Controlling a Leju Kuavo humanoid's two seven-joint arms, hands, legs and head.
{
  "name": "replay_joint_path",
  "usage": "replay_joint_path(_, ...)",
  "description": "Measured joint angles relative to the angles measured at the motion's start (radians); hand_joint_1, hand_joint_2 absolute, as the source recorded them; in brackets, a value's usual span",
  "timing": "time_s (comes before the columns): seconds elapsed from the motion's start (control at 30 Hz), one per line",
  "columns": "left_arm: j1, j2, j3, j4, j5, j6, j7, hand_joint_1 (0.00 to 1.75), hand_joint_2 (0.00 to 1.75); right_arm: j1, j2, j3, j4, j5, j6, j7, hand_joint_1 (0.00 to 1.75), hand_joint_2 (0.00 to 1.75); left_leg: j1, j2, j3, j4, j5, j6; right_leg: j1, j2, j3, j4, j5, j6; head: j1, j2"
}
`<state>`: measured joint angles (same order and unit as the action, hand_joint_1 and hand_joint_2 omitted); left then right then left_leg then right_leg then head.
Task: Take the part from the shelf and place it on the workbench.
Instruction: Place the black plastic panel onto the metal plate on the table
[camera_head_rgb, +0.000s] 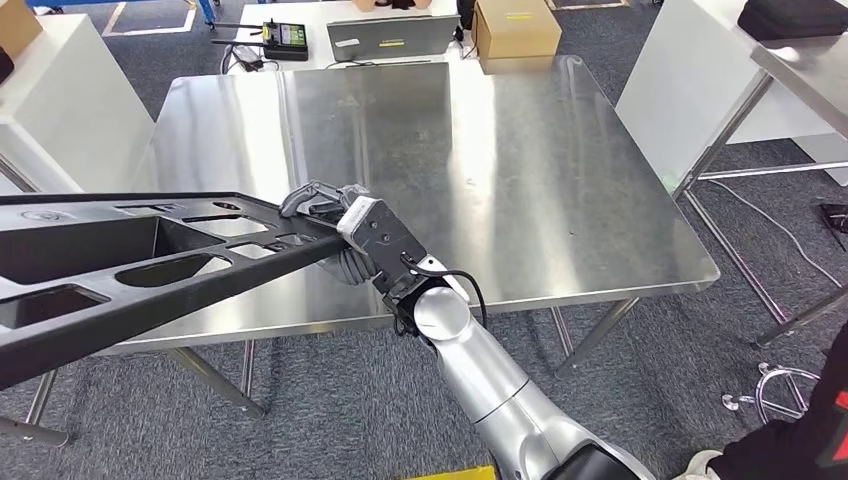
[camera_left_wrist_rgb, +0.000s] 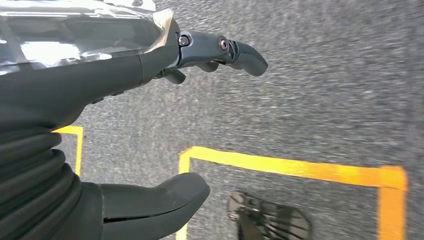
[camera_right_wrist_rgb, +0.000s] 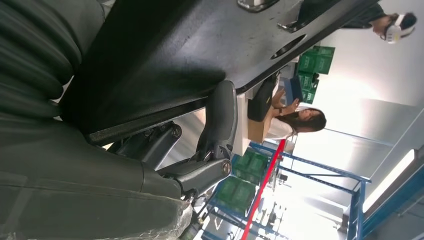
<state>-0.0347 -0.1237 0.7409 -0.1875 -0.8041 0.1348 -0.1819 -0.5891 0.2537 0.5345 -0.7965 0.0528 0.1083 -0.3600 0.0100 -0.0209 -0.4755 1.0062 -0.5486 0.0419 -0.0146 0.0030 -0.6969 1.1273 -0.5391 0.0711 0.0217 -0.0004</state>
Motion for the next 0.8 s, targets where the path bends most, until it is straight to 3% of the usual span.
replay_joint_path(0.03,0.0,0.0,0.0,0.0,-0.004,-0.001,0.0,0.0,1.75,0.006,-0.004,0.0,0.0,0.002,-0.002,0.004,1.75,1.75,-0.002,-0.001,0.016,-0.001,-0.019,-0.005,0.001,-0.006,0.006,-0.045,0.063,0.004,0.0,0.0)
replay_joint_path(0.07,0.001,-0.001,0.0,0.001,-0.008,-0.001,0.001,0.0,1.75,0.012,-0.007,-0.001,-0.002,0.005,-0.004,0.008,1.75,1.75,-0.002,-0.002,0.03,-0.004,-0.036,-0.012,0.005,-0.009,0.014,-0.073,0.112,-0.001,-0.002,0.0)
replay_joint_path(0.1,0.0,-0.002,0.0,0.001,-0.011,-0.001,0.002,0.0,1.75,0.016,-0.009,-0.002,-0.007,0.01,-0.008,0.012,1.75,1.75,-0.003,-0.001,0.044,-0.003,-0.045,-0.018,0.007,-0.011,0.022,-0.083,0.134,-0.015,-0.003,0.0)
replay_joint_path(0.17,-0.004,-0.004,0.001,0.0,-0.019,-0.001,0.005,0.0,1.75,0.014,-0.007,-0.005,-0.021,0.023,-0.018,0.019,1.75,1.75,-0.001,0.002,0.045,0.028,-0.035,-0.027,0.007,-0.003,0.047,-0.087,0.123,-0.049,-0.004,0.0)
replay_joint_path(0.2,-0.008,-0.006,0.001,0.0,-0.022,-0.001,0.007,0.0,1.75,0.011,-0.005,-0.007,-0.027,0.031,-0.023,0.022,1.75,1.75,0.0,0.005,0.025,0.075,-0.016,-0.031,0.003,-0.001,0.061,-0.092,0.115,-0.061,-0.004,0.0)
replay_joint_path(0.27,-0.013,-0.009,0.0,0.0,-0.024,-0.001,0.01,0.0,1.75,0.01,-0.003,-0.009,-0.032,0.045,-0.031,0.026,1.75,1.75,0.002,0.01,-0.064,0.206,0.002,-0.038,-0.001,0.001,0.093,-0.101,0.095,-0.078,-0.005,0.0)
replay_joint_path(0.3,-0.014,-0.01,0.0,0.0,-0.024,-0.001,0.012,0.0,1.75,0.012,-0.002,-0.01,-0.032,0.049,-0.033,0.028,1.75,1.75,0.002,0.013,-0.114,0.263,-0.016,-0.042,-0.001,0.003,0.108,-0.104,0.083,-0.083,-0.006,0.0)
replay_joint_path(0.37,-0.011,-0.011,0.0,0.0,-0.024,-0.001,0.014,0.0,1.75,0.017,-0.002,-0.01,-0.032,0.054,-0.036,0.032,1.75,1.75,0.004,0.015,-0.201,0.312,-0.101,-0.048,-0.001,0.009,0.14,-0.106,0.054,-0.084,-0.006,0.0)
replay_joint_path(0.4,-0.01,-0.011,0.0,0.0,-0.024,-0.001,0.016,0.0,1.75,0.019,-0.002,-0.011,-0.032,0.057,-0.04,0.033,1.75,1.75,0.004,0.016,-0.228,0.301,-0.133,-0.049,-0.001,0.012,0.158,-0.106,0.041,-0.083,-0.006,0.0)
replay_joint_path(0.43,-0.008,-0.011,0.0,0.0,-0.024,0.0,0.017,0.0,1.75,0.02,-0.002,-0.011,-0.032,0.064,-0.047,0.035,1.75,1.75,0.004,0.017,-0.245,0.271,-0.139,-0.05,-0.002,0.014,0.179,-0.106,0.025,-0.081,-0.006,0.0)
replay_joint_path(0.47,-0.007,-0.011,0.0,0.0,-0.025,0.002,0.018,0.0,1.75,0.021,-0.002,-0.011,-0.032,0.078,-0.06,0.036,1.75,1.75,0.004,0.018,-0.254,0.223,-0.102,-0.049,-0.003,0.016,0.2,-0.106,0.01,-0.078,-0.006,0.0)
replay_joint_path(0.57,-0.001,-0.012,0.0,0.002,-0.03,0.016,0.026,0.0,1.75,0.024,-0.004,-0.01,-0.031,0.146,-0.128,0.059,1.75,1.75,0.002,0.022,-0.263,0.075,0.136,-0.036,0.005,0.021,0.235,-0.103,-0.037,-0.062,-0.007,0.0)
replay_joint_path(0.6,0.0,-0.013,0.0,0.003,-0.032,0.023,0.03,0.0,1.75,0.025,-0.005,-0.01,-0.031,0.174,-0.159,0.073,1.75,1.75,0.0,0.023,-0.265,0.06,0.178,-0.029,0.009,0.022,0.237,-0.104,-0.048,-0.056,-0.007,0.0)
replay_joint_path(0.67,-0.003,-0.016,0.001,0.002,-0.035,0.034,0.036,0.0,1.75,0.02,-0.005,-0.012,-0.032,0.242,-0.23,0.106,1.75,1.75,-0.002,0.021,-0.257,0.06,0.176,-0.017,0.009,0.021,0.246,-0.115,-0.064,-0.045,-0.005,0.0)
replay_joint_path(0.73,-0.006,-0.018,0.001,0.002,-0.036,0.042,0.037,0.0,1.75,0.013,-0.006,-0.016,-0.033,0.307,-0.294,0.133,1.75,1.75,0.0,0.019,-0.242,0.05,0.166,-0.002,0.008,0.013,0.239,-0.087,-0.083,-0.039,-0.003,0.0)
replay_joint_path(0.8,-0.008,-0.018,0.003,0.001,-0.036,0.044,0.037,0.0,1.75,0.009,-0.012,-0.018,-0.033,0.361,-0.339,0.162,1.75,1.75,0.001,0.018,-0.226,0.043,0.155,0.01,0.008,0.008,0.173,0.028,-0.124,-0.041,-0.001,0.0)
